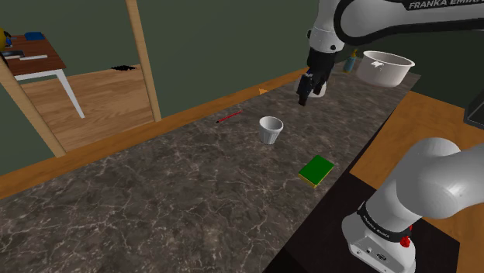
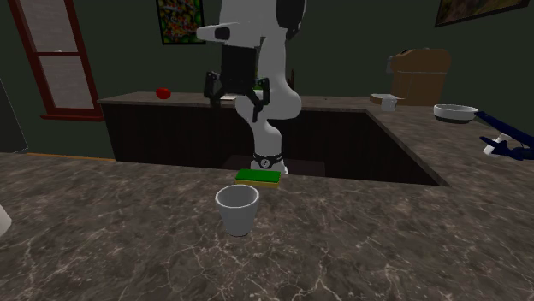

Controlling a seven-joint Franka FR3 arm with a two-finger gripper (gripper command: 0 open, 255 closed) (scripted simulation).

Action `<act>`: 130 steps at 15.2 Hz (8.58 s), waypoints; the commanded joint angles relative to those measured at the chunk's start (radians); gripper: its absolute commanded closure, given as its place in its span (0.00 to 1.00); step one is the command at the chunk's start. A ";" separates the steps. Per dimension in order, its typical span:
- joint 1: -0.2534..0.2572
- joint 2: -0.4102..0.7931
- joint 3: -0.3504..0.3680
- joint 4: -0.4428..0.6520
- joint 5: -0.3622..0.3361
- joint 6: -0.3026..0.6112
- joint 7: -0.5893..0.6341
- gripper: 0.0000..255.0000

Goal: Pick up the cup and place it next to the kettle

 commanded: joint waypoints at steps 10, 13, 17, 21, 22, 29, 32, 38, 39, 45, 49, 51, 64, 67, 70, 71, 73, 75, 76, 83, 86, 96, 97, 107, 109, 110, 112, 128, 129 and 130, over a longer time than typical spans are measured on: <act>0.031 0.331 0.125 -0.017 -0.060 0.345 0.154 0.00; 0.031 0.438 0.155 0.009 -0.103 0.420 0.208 0.00; 0.024 0.470 0.151 -0.016 -0.120 0.476 0.219 0.00; 0.017 0.503 0.148 -0.035 -0.138 0.527 0.230 0.00; 0.017 0.503 0.148 -0.035 -0.138 0.527 0.230 0.00; 0.017 0.503 0.148 -0.035 -0.138 0.527 0.230 0.00; 0.017 0.503 0.148 -0.035 -0.138 0.527 0.230 1.00; 0.017 0.502 0.148 -0.035 -0.138 0.527 0.230 1.00; 0.017 0.503 0.148 -0.035 -0.138 0.527 0.230 1.00; 0.023 0.450 0.145 -0.001 -0.111 0.443 0.200 1.00; 0.026 0.420 0.144 0.026 -0.097 0.388 0.183 1.00; 0.028 0.406 0.143 0.041 -0.091 0.360 0.175 1.00; 0.034 0.342 0.138 0.159 -0.064 0.182 0.132 1.00; 0.035 0.333 0.138 0.191 -0.060 0.142 0.123 1.00; 0.035 0.326 0.137 0.225 -0.057 0.102 0.115 1.00; 0.035 0.324 0.137 0.237 -0.056 0.088 0.113 1.00; 0.035 0.321 0.137 0.261 -0.054 0.062 0.108 1.00; 0.035 0.319 0.137 0.286 -0.053 0.035 0.103 1.00; 0.035 0.318 0.136 0.298 -0.052 0.022 0.101 1.00; 0.035 0.319 0.137 0.392 -0.049 -0.070 0.085 1.00; 0.034 0.322 0.137 0.436 -0.049 -0.110 0.079 1.00; -0.044 0.254 -0.017 0.369 -0.094 -0.071 -0.137 1.00; -0.053 0.251 -0.035 0.367 -0.099 -0.066 -0.161 1.00; -0.136 0.287 -0.215 0.399 -0.143 -0.010 -0.403 1.00; -0.151 0.307 -0.251 0.419 -0.145 0.001 -0.452 1.00; -0.159 0.319 -0.270 0.430 -0.145 0.006 -0.478 1.00; -0.173 0.346 -0.306 0.457 -0.143 0.017 -0.529 1.00; -0.326 0.741 -0.577 0.852 0.073 0.045 -0.994 1.00; -0.346 0.778 -0.587 0.891 0.100 0.038 -1.025 1.00; -0.367 0.815 -0.596 0.933 0.128 0.030 -1.056 1.00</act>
